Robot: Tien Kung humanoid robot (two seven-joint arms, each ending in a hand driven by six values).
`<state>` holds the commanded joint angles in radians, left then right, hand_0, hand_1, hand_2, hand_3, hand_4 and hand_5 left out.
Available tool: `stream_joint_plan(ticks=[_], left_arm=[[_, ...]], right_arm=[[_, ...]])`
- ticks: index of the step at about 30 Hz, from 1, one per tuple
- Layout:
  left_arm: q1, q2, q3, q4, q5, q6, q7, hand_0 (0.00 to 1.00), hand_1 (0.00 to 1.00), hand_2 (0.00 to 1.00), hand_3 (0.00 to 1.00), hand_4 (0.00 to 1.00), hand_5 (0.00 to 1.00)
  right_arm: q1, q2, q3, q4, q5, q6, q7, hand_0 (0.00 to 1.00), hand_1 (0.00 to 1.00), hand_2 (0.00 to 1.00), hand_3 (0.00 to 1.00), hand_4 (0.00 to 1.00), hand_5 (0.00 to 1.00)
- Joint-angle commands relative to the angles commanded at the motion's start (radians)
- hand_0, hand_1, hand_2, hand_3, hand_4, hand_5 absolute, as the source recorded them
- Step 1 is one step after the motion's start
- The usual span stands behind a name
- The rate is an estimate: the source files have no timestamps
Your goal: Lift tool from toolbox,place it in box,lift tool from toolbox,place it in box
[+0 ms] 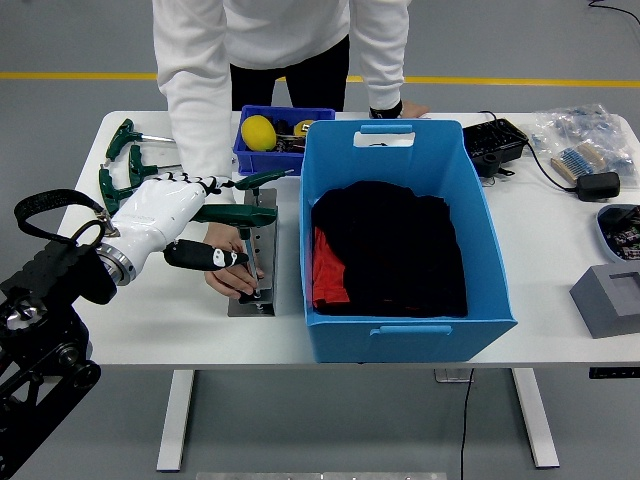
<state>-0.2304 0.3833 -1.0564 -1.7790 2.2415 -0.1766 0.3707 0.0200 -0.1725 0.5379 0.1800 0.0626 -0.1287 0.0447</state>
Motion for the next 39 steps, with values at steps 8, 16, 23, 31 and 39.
stream_joint_plan(ticks=[8, 16, 23, 31, 39], left_arm=[[-0.042, -0.009, 0.067, 0.0, 0.027, 0.033, 0.035, 0.566, 0.548, 0.543, 0.692, 0.998, 0.638], [-0.084, -0.008, 0.113, 0.0, 0.027, 0.024, 0.077, 0.425, 0.404, 0.408, 0.611, 0.998, 0.693], [-0.107, -0.005, 0.129, 0.0, 0.027, 0.009, 0.105, 0.344, 0.288, 0.298, 0.519, 0.998, 0.769], [-0.116, -0.007, 0.139, 0.0, 0.027, 0.003, 0.111, 0.333, 0.265, 0.271, 0.468, 0.998, 0.797], [-0.121, -0.008, 0.148, 0.0, 0.027, 0.008, 0.105, 0.329, 0.257, 0.267, 0.462, 0.998, 0.797]], right_arm=[[0.0, -0.001, 0.013, 0.0, -0.022, -0.005, -0.004, 0.721, 0.689, 0.755, 0.632, 0.876, 0.795], [-0.001, -0.003, 0.035, 0.0, -0.046, -0.012, -0.008, 0.72, 0.688, 0.752, 0.628, 0.876, 0.796], [0.001, -0.005, 0.042, 0.0, -0.05, -0.015, -0.009, 0.719, 0.682, 0.75, 0.624, 0.875, 0.792], [0.003, -0.006, 0.048, 0.0, -0.059, -0.017, -0.009, 0.715, 0.68, 0.748, 0.623, 0.874, 0.789], [0.004, -0.007, 0.044, 0.0, -0.055, -0.017, -0.009, 0.716, 0.679, 0.747, 0.622, 0.874, 0.787]])
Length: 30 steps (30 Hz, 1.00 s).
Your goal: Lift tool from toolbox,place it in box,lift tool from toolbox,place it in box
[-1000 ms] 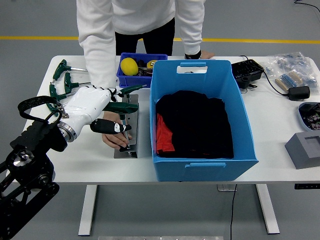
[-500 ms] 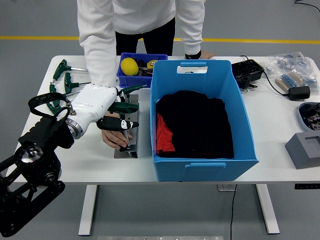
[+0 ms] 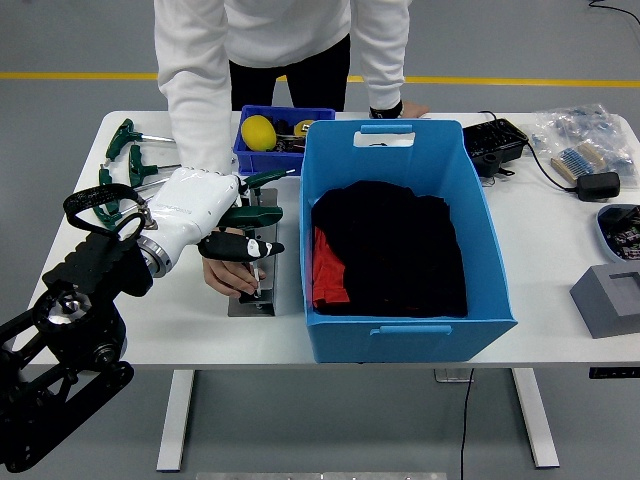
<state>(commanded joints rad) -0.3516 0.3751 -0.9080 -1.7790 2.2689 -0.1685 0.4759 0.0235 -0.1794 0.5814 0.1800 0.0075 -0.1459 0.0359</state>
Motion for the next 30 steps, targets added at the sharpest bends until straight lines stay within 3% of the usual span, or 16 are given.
stream_joint_plan(ticks=[7, 8, 13, 14, 19, 20, 30], left_arm=[[-0.005, -0.002, 0.002, 0.0, -0.011, -0.013, 0.009, 0.327, 0.26, 0.273, 0.484, 0.998, 0.804], [-0.006, -0.002, 0.002, 0.0, -0.012, -0.014, 0.009, 0.331, 0.328, 0.322, 0.529, 0.998, 0.811], [-0.007, -0.004, 0.001, 0.0, -0.013, -0.02, 0.006, 0.331, 0.328, 0.322, 0.529, 0.998, 0.811], [-0.007, -0.004, 0.001, 0.0, -0.014, -0.022, 0.007, 0.34, 0.421, 0.384, 0.548, 0.998, 0.814], [-0.005, -0.005, 0.001, 0.0, -0.019, -0.025, 0.004, 0.34, 0.421, 0.384, 0.548, 0.998, 0.814], [-0.005, -0.005, 0.0, 0.0, -0.018, -0.025, 0.003, 0.354, 0.469, 0.443, 0.572, 0.998, 0.817], [-0.007, -0.005, -0.004, 0.016, -0.022, -0.034, -0.006, 0.362, 0.475, 0.459, 0.579, 0.998, 0.816]], right_arm=[[0.001, 0.0, 0.0, 0.0, 0.0, 0.0, 0.0, 0.713, 0.678, 0.748, 0.622, 0.873, 0.786], [0.002, 0.0, 0.001, 0.0, -0.002, -0.001, 0.0, 0.71, 0.677, 0.747, 0.621, 0.873, 0.785], [0.002, -0.001, 0.0, 0.0, -0.003, -0.001, -0.001, 0.71, 0.677, 0.747, 0.621, 0.873, 0.785], [0.002, -0.001, 0.0, 0.0, -0.002, -0.001, -0.001, 0.711, 0.675, 0.746, 0.621, 0.873, 0.785], [0.002, -0.001, -0.001, 0.0, -0.003, -0.002, -0.001, 0.711, 0.675, 0.746, 0.621, 0.873, 0.785], [0.002, 0.0, -0.001, 0.0, -0.003, -0.002, -0.001, 0.71, 0.674, 0.746, 0.62, 0.873, 0.785], [0.002, 0.0, -0.016, 0.0, 0.012, -0.003, 0.001, 0.709, 0.675, 0.747, 0.62, 0.873, 0.785]])
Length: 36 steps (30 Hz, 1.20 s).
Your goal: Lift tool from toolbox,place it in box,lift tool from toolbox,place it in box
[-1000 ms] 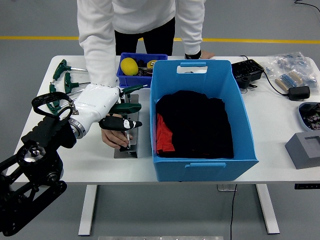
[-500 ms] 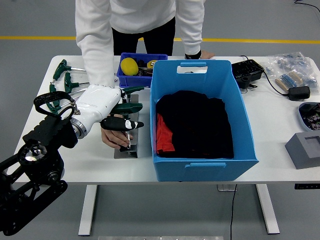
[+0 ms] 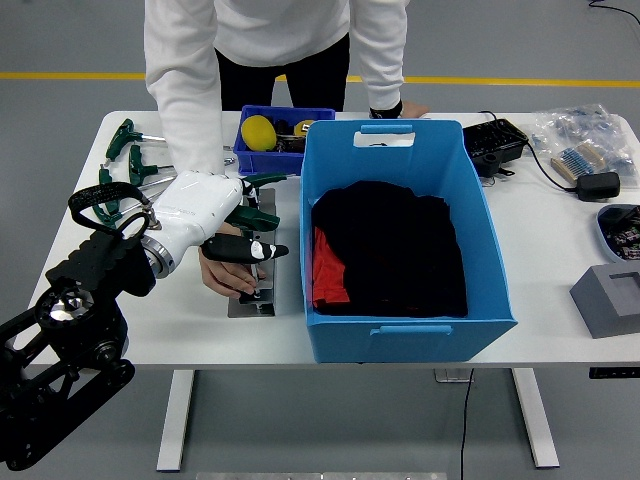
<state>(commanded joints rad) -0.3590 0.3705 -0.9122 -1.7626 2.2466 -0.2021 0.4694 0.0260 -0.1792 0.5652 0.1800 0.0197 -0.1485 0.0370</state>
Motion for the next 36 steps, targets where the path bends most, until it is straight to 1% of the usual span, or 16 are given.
stream_joint_plan(ticks=[9, 13, 14, 19, 20, 25, 26, 32, 33, 36], left_arm=[[-0.007, 0.004, 0.003, 0.04, -0.011, -0.01, -0.008, 0.364, 0.484, 0.459, 0.569, 0.998, 0.818], [-0.012, 0.008, 0.005, 0.046, -0.012, -0.013, -0.01, 0.364, 0.484, 0.459, 0.569, 0.998, 0.818], [-0.014, 0.009, 0.005, 0.046, -0.012, -0.014, -0.01, 0.362, 0.412, 0.4, 0.546, 0.998, 0.821], [-0.026, 0.016, 0.008, 0.048, -0.012, -0.019, -0.009, 0.362, 0.412, 0.4, 0.546, 0.998, 0.821], [-0.027, 0.016, 0.008, 0.048, -0.012, -0.02, -0.008, 0.363, 0.307, 0.317, 0.478, 0.998, 0.821], [-0.033, 0.02, 0.01, 0.049, -0.013, -0.025, -0.006, 0.363, 0.307, 0.317, 0.478, 0.998, 0.821], [-0.034, 0.021, 0.01, 0.049, -0.013, -0.026, -0.006, 0.353, 0.258, 0.268, 0.424, 0.998, 0.819], [-0.036, 0.022, 0.013, 0.054, -0.016, -0.029, -0.004, 0.353, 0.258, 0.268, 0.424, 0.998, 0.819], [-0.036, 0.022, 0.014, 0.056, -0.016, -0.029, -0.003, 0.333, 0.209, 0.234, 0.386, 0.998, 0.817], [-0.036, 0.022, 0.016, 0.059, -0.018, -0.03, 0.0, 0.333, 0.209, 0.234, 0.386, 0.998, 0.817]], right_arm=[[0.001, -0.001, -0.007, 0.0, 0.002, 0.0, 0.001, 0.708, 0.674, 0.746, 0.619, 0.873, 0.784], [0.0, -0.001, -0.008, 0.0, 0.004, 0.0, 0.001, 0.708, 0.674, 0.746, 0.619, 0.873, 0.784], [0.0, -0.001, -0.007, 0.0, 0.003, 0.0, 0.001, 0.708, 0.674, 0.746, 0.619, 0.873, 0.784], [0.0, -0.001, -0.005, 0.0, 0.0, 0.0, 0.0, 0.707, 0.674, 0.746, 0.619, 0.873, 0.784], [0.0, -0.002, -0.005, 0.0, -0.001, 0.001, 0.0, 0.707, 0.673, 0.746, 0.62, 0.873, 0.784], [0.001, -0.002, -0.002, 0.0, -0.003, 0.001, -0.001, 0.707, 0.673, 0.746, 0.62, 0.873, 0.784], [0.001, -0.002, 0.0, 0.0, -0.004, 0.001, -0.001, 0.708, 0.673, 0.745, 0.619, 0.873, 0.784], [0.002, -0.003, 0.007, 0.0, -0.012, 0.0, -0.002, 0.708, 0.673, 0.745, 0.619, 0.873, 0.784], [0.002, -0.003, 0.009, 0.0, -0.012, 0.0, -0.002, 0.707, 0.673, 0.747, 0.619, 0.873, 0.785], [0.001, -0.003, 0.012, 0.0, -0.016, 0.0, -0.004, 0.707, 0.673, 0.747, 0.619, 0.873, 0.785]])
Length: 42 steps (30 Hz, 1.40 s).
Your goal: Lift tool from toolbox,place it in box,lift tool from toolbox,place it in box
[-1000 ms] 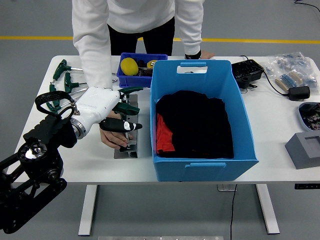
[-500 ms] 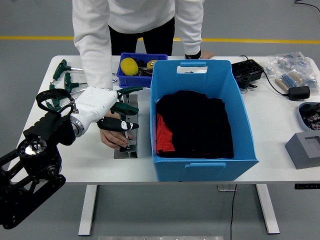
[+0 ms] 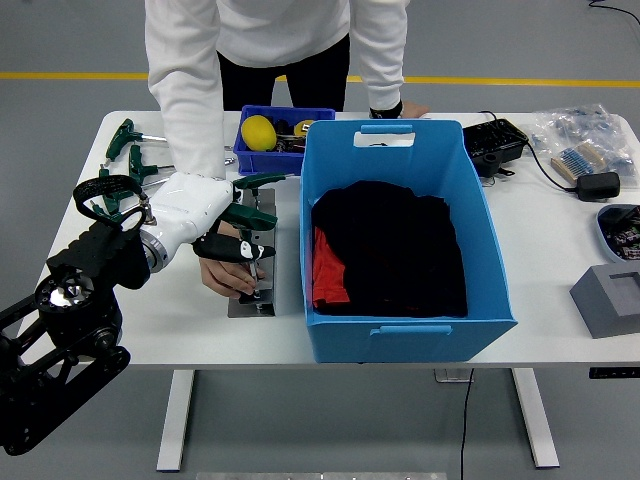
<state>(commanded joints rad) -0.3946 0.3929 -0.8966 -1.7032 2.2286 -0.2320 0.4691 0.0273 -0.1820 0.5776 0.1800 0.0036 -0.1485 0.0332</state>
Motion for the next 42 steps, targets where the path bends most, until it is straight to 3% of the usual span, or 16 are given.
stream_joint_plan(ticks=[2, 8, 9, 26, 38, 39, 42], left_arm=[[0.0, 0.0, 0.001, 0.002, -0.002, 0.0, 0.0, 0.313, 0.178, 0.206, 0.334, 0.998, 0.815], [0.0, 0.0, 0.001, 0.008, -0.015, 0.004, 0.001, 0.313, 0.178, 0.206, 0.334, 0.998, 0.815], [0.001, 0.0, 0.001, 0.009, -0.024, 0.006, -0.001, 0.295, 0.16, 0.179, 0.24, 0.998, 0.814], [-0.001, 0.005, 0.013, 0.008, -0.082, 0.047, -0.007, 0.268, 0.116, 0.139, 0.18, 0.998, 0.81], [-0.002, 0.004, 0.028, 0.016, -0.037, 0.164, -0.019, 0.233, 0.076, 0.1, 0.132, 0.998, 0.79], [-0.002, 0.004, 0.028, 0.016, -0.031, 0.175, -0.023, 0.2, 0.057, 0.082, 0.11, 0.998, 0.739], [-0.004, 0.003, 0.029, 0.018, -0.021, 0.203, -0.032, 0.2, 0.057, 0.082, 0.11, 0.998, 0.739]], right_arm=[[0.0, 0.0, 0.004, 0.0, -0.004, 0.0, -0.001, 0.707, 0.673, 0.745, 0.619, 0.873, 0.785], [-0.001, 0.0, 0.021, 0.0, -0.021, -0.002, -0.005, 0.707, 0.673, 0.745, 0.619, 0.873, 0.785], [-0.002, 0.0, 0.024, 0.0, -0.025, -0.002, -0.006, 0.707, 0.673, 0.745, 0.619, 0.873, 0.784], [-0.006, 0.005, 0.027, 0.0, -0.03, -0.004, -0.008, 0.707, 0.673, 0.745, 0.619, 0.873, 0.784], [-0.009, 0.006, 0.014, 0.0, -0.02, -0.005, -0.005, 0.706, 0.673, 0.744, 0.619, 0.873, 0.784], [-0.009, 0.006, 0.012, 0.0, -0.018, -0.004, -0.004, 0.707, 0.673, 0.744, 0.619, 0.873, 0.784], [-0.008, 0.005, 0.011, 0.0, -0.018, -0.004, -0.003, 0.707, 0.673, 0.744, 0.619, 0.873, 0.784]])
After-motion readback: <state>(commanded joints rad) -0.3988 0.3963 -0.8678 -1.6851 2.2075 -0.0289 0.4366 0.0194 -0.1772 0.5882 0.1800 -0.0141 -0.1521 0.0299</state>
